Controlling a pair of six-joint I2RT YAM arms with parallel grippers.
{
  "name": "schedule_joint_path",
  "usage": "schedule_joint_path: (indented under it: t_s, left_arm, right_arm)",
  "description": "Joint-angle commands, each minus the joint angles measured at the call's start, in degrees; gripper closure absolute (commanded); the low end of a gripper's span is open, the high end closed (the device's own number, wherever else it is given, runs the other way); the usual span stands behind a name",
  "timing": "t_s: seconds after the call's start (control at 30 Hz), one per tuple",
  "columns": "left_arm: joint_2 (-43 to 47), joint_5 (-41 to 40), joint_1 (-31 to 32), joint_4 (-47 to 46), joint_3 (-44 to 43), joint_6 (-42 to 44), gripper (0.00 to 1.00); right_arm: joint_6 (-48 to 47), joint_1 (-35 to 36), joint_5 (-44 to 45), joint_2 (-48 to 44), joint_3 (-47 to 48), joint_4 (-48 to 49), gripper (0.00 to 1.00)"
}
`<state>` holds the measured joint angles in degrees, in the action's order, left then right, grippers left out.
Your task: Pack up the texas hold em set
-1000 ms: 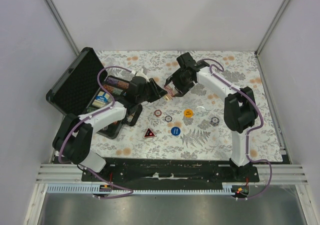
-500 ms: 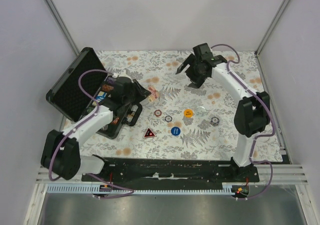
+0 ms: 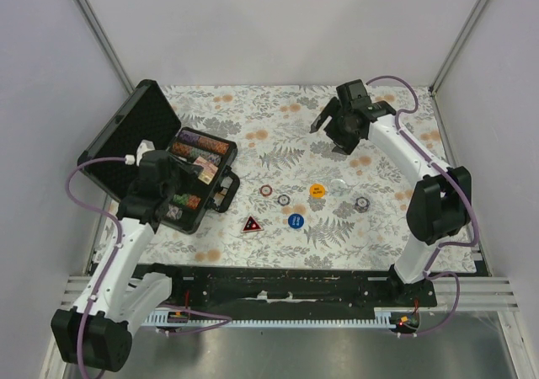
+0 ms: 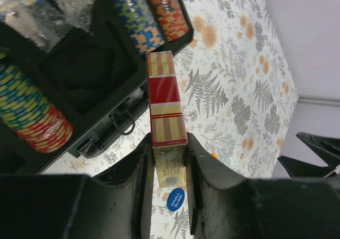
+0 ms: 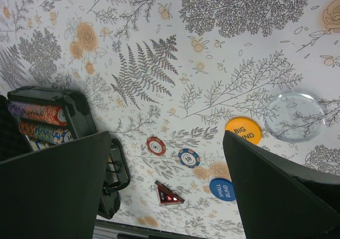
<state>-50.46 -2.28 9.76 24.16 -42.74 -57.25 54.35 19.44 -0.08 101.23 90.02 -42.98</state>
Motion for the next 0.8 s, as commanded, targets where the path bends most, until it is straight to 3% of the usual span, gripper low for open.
schedule_joint_path:
  t_s: [0.0, 0.17, 0.4, 0.77]
  left_arm:
    - [1.15, -3.86, -1.76, 4.05, -0.24, -6.46, 0.93]
    - [-0.25, -2.91, -3.69, 2.56, 0.46, -8.13, 0.92]
    - [-4.12, 0.87, -6.15, -6.4, 3.89, -9.37, 0.92]
    - [-7.81, 2.02, -8.26, -14.14, 6.26, -6.99, 0.93]
  right_arm:
    - [-1.17, 0.07, 0.25, 0.28, -0.37, 1.06, 0.07]
    - [-2.14, -0.02, 0.25, -0.16, -0.19, 1.14, 0.08]
    - [-2.58, -0.02, 0.25, 0.02, 0.07, 1.06, 0.08]
    - [-3.02, -0.46, 0.25, 0.37, 0.51, 1.14, 0.08]
